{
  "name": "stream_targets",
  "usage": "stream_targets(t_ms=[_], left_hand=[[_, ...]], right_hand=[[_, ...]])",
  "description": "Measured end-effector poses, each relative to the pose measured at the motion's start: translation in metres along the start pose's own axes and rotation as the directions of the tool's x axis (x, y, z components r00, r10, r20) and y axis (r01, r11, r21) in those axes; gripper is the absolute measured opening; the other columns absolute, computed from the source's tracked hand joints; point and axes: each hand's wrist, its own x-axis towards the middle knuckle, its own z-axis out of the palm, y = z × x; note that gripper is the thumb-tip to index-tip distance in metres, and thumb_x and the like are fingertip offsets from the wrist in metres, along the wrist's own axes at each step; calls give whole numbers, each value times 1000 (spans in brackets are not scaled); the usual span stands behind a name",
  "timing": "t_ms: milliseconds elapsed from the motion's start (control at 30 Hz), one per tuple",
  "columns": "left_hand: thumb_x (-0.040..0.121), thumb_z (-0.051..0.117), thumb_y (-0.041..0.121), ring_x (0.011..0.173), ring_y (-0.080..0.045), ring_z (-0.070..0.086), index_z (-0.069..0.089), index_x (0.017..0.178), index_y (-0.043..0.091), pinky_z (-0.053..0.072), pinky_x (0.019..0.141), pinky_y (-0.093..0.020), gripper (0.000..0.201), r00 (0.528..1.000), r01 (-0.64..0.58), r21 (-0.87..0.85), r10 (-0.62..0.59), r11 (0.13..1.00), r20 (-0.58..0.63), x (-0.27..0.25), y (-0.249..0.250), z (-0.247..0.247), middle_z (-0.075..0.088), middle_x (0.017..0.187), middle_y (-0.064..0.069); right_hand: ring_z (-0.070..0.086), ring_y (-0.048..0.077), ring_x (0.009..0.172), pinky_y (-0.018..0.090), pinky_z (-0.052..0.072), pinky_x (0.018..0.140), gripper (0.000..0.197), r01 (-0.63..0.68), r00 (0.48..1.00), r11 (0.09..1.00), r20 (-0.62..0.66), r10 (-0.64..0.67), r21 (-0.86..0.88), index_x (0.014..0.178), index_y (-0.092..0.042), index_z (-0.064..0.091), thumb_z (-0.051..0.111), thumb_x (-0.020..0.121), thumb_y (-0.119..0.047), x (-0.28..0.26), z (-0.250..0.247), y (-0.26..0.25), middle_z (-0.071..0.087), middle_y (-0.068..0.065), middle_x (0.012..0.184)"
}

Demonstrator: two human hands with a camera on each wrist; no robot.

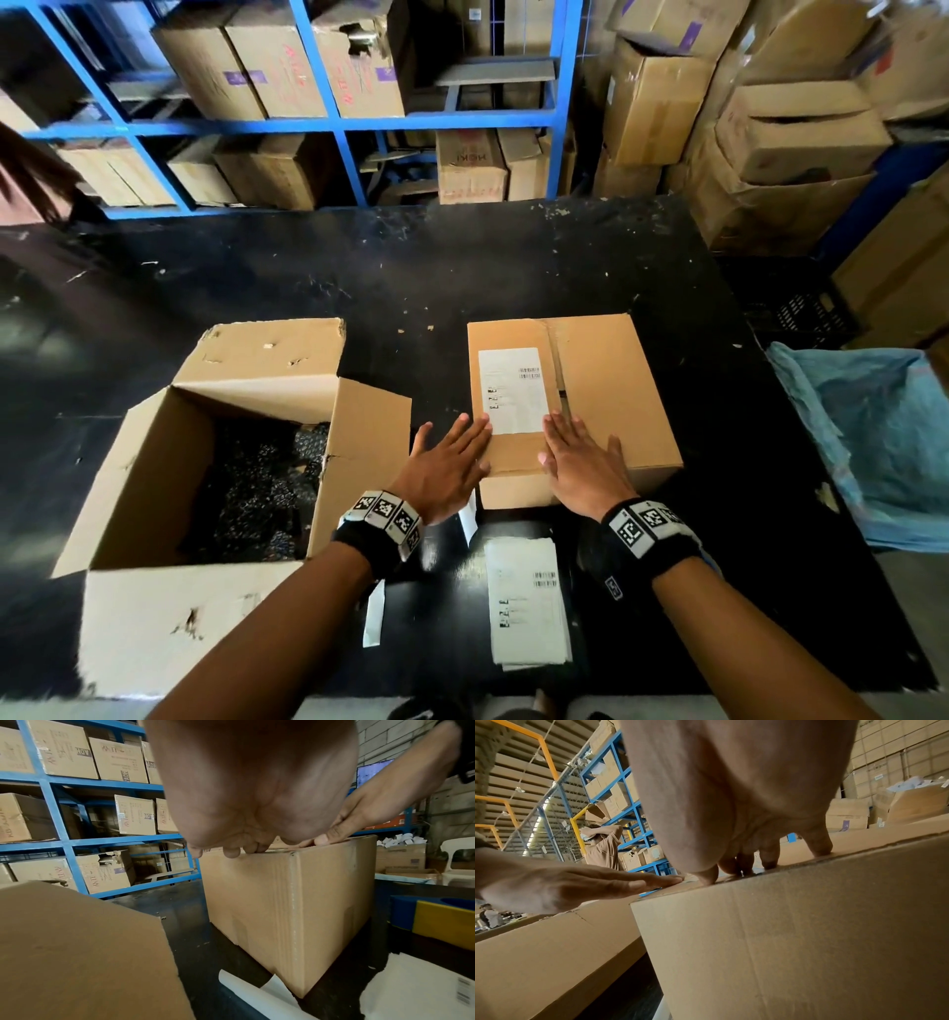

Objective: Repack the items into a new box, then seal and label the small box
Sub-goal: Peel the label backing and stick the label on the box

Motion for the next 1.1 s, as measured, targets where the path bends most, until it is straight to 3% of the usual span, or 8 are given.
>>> stream_targets(t_ms=[100, 167, 200, 267, 367, 567, 767, 1100], left_hand=[[103, 12, 55, 152, -13, -3, -3, 158, 20, 1, 122, -51, 66, 1000, -20, 18, 20, 1000, -16, -1, -2, 2, -6, 165, 6], [102, 12, 56, 152, -15, 0, -5, 157, 13, 4, 123, -44, 72, 999, -32, 34, 33, 999, -25, 0, 0, 6, -6, 165, -1], [103, 12, 56, 152, -17, 0, -6, 157, 11, 5, 124, -41, 73, 999, -28, 27, 29, 999, -28, 0, 2, 9, -6, 165, -3], [103, 13, 55, 152, -17, 0, -7, 156, 11, 5, 124, -41, 72, 999, -8, -17, 7, 1000, -41, -1, 6, 15, -7, 165, -3], [102, 14, 56, 152, -14, -8, -6, 157, 19, -2, 122, -52, 69, 996, 66, -98, -72, 993, -58, -5, 10, 14, -11, 165, 6], [101, 13, 59, 151, -16, -15, -9, 157, 25, -4, 118, -62, 69, 993, 109, -127, -113, 986, -22, -4, 12, 13, -14, 164, 12], [102, 12, 59, 150, -17, -17, -10, 156, 26, -3, 117, -64, 67, 993, 111, -128, -116, 986, -31, -4, 11, 20, -17, 163, 13], [101, 11, 61, 150, -16, -17, -11, 156, 27, 0, 117, -65, 68, 994, 96, -116, -102, 989, -44, -3, 10, 27, -19, 162, 14]], right_hand=[[19, 25, 154, 61, 23, 118, 61, 17, 999, 1000, -33, -16, 14, 162, -23, 13, 32, 107, -42, 1, -17, -3, 11, -3, 170], [40, 25, 141, 56, 36, 112, 53, 58, 996, 997, -65, -55, 47, 156, -22, 27, 38, 106, -36, 11, -40, -5, 33, 0, 161], [40, 25, 142, 54, 36, 112, 53, 78, 995, 995, -74, -74, 60, 156, -22, 26, 37, 106, -34, 18, -52, -7, 32, 0, 162], [24, 23, 153, 55, 28, 119, 57, 99, 994, 993, -60, -96, 59, 161, -22, 15, 31, 109, -34, 35, -71, -10, 16, -2, 169], [5, 22, 158, 56, 19, 124, 58, 149, 989, 989, 27, -149, -6, 163, -20, 4, 24, 111, -34, 65, -83, -24, -1, -3, 171], [-2, 22, 158, 54, 18, 124, 60, 198, 972, 969, 156, -175, -146, 163, -19, -4, 20, 110, -36, 91, -72, -38, -12, -2, 171], [-9, 22, 157, 57, 3, 125, 64, 240, 963, 963, 150, -222, -120, 162, -22, -10, 20, 109, -42, 64, -48, -34, -18, -4, 169], [-12, 21, 156, 53, 0, 125, 67, 312, 949, 937, 86, -302, -159, 162, -25, -10, 28, 109, -39, -7, 3, -21, -19, -4, 168]])
